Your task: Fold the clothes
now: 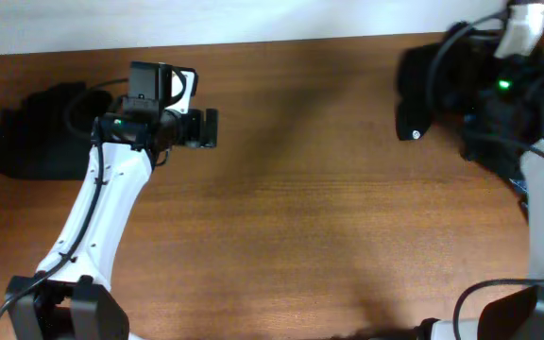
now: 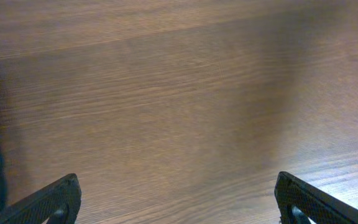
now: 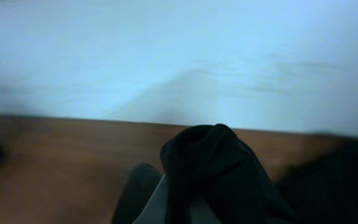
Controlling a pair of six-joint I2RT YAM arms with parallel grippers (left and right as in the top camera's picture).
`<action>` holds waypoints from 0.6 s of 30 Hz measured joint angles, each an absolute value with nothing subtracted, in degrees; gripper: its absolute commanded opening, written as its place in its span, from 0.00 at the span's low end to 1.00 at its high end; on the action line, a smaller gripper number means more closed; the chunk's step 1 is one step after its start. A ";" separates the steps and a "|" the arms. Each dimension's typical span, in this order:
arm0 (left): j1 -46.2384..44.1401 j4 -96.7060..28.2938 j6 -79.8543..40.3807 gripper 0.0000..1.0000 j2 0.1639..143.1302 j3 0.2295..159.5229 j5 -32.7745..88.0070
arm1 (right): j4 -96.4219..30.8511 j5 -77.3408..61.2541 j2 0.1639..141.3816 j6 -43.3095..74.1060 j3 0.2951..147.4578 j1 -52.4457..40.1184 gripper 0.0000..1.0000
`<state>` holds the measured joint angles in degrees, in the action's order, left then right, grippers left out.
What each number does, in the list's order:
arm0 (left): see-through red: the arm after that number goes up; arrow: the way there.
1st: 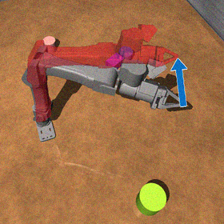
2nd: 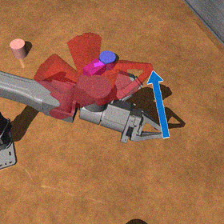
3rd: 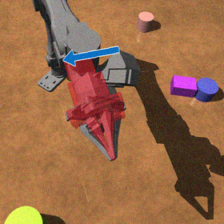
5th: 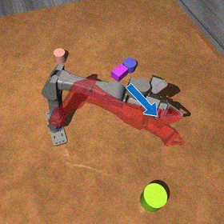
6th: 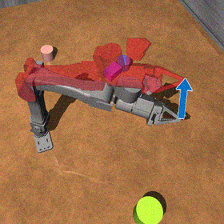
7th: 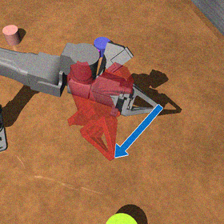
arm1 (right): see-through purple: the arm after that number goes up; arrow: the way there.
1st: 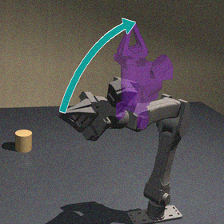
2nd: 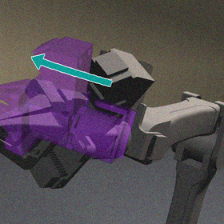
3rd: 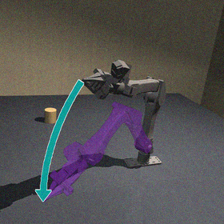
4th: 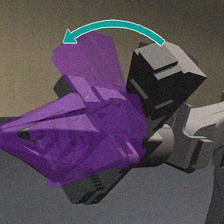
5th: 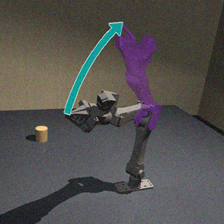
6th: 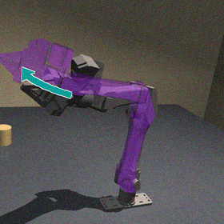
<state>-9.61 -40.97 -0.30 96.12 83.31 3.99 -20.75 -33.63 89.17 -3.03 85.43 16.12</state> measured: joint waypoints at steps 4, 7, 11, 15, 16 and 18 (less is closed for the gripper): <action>-6.24 -40.93 -0.30 0.99 96.12 84.23 2.61 | -20.64 -33.08 88.92 -3.38 85.97 8.34 0.04; -2.81 -40.95 -0.30 0.99 96.12 84.29 2.07 | -20.71 -31.35 88.92 -3.49 86.37 3.16 0.04; 1.21 -41.39 -0.30 0.99 95.61 84.29 1.58 | -20.62 -28.60 88.92 -3.57 88.05 -3.27 0.04; 3.60 -41.43 -0.30 0.99 94.06 84.29 1.43 | -18.65 -25.06 88.92 -3.70 89.06 -10.22 0.04; 3.84 -41.43 -0.30 0.99 93.82 84.29 1.45 | -18.33 -24.14 88.95 -3.68 89.08 -11.84 0.04; 4.62 -41.41 -0.30 0.99 93.30 84.29 1.43 | -17.58 -22.68 89.10 -3.70 89.10 -14.66 0.04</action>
<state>4.62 -41.41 -0.30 93.30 84.29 1.43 -17.58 -22.68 89.10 -3.70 89.10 -14.66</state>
